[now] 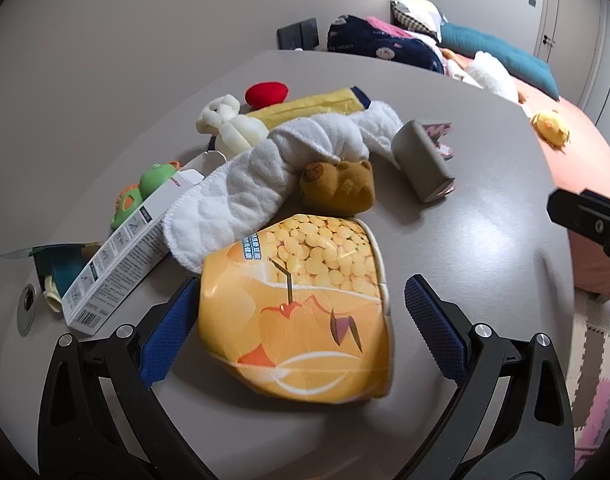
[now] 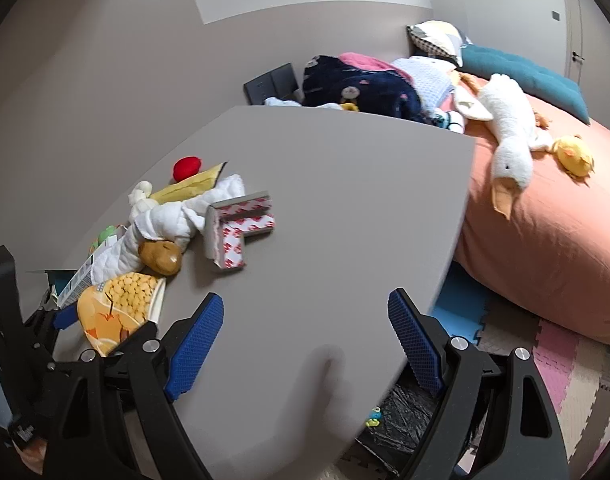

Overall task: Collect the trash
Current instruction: 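Return both open tools to the table toward the snack bag and corner guard, then grasp the orange snack bag with the left tool while the right tool grasps the red-white corner guard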

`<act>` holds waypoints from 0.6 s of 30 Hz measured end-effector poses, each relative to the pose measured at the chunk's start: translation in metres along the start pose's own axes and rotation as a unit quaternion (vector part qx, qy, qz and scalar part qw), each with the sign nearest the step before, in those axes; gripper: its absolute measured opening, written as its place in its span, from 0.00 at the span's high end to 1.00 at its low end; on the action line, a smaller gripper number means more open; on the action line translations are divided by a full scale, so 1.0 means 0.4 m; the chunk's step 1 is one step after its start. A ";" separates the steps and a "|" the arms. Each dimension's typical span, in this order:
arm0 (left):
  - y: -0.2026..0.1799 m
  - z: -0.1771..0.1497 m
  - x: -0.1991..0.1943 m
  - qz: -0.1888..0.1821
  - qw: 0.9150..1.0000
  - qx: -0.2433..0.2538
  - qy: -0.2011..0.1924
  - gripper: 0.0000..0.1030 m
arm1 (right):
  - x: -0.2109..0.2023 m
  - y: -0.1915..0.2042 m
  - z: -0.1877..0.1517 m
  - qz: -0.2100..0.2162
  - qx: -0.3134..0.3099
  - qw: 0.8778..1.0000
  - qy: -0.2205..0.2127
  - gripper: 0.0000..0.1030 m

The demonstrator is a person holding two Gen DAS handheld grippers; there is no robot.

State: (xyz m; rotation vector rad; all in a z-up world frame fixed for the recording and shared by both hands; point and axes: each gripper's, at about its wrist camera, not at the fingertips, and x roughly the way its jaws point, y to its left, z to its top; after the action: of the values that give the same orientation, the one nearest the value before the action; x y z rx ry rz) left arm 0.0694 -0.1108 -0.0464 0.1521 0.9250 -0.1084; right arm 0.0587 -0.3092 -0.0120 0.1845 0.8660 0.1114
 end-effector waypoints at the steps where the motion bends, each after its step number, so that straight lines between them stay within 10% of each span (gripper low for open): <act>1: 0.002 0.001 0.008 -0.001 1.000 0.001 0.003 0.06 | 0.007 0.007 0.004 0.002 -0.002 1.000 0.001 0.18; 18: 0.084 -0.017 0.038 -0.023 0.998 -0.051 0.005 0.22 | 0.163 0.139 0.069 0.024 -0.049 0.998 0.027 0.23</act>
State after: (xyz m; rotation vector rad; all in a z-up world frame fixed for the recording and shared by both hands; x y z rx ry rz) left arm 0.0784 -0.0771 -0.0600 0.0355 0.9413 -0.1032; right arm 0.1204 -0.2470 -0.0318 0.1110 0.9079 0.2042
